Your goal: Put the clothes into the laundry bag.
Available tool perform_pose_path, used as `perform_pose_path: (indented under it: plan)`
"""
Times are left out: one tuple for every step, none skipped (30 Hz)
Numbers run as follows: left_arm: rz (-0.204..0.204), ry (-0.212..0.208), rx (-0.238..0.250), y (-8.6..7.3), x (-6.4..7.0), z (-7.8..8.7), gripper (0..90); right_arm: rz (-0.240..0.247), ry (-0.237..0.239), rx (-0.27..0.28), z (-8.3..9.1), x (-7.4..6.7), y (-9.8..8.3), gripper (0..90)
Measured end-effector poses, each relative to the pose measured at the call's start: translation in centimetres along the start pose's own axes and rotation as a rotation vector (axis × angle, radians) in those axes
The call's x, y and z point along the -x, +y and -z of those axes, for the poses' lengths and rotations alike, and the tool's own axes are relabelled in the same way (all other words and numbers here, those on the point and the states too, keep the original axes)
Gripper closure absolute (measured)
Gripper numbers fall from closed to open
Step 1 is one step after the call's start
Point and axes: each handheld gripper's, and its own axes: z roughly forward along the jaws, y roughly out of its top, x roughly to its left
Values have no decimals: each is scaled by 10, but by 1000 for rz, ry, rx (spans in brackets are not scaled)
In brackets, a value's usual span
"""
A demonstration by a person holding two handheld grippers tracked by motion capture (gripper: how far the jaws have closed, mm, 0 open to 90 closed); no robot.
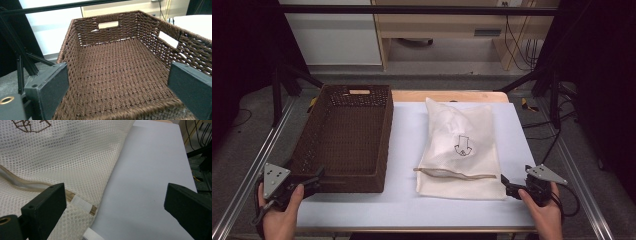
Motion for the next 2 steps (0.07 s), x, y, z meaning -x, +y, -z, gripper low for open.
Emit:
perform_pose_path:
  plan:
    - [-3, -5, 4, 0, 2, 0, 37, -1, -2, 3, 0, -1, -1, 47]
    - [-11, -9, 4, 0, 4, -1, 37, 0, -1, 7, 1, -1, -1, 46]
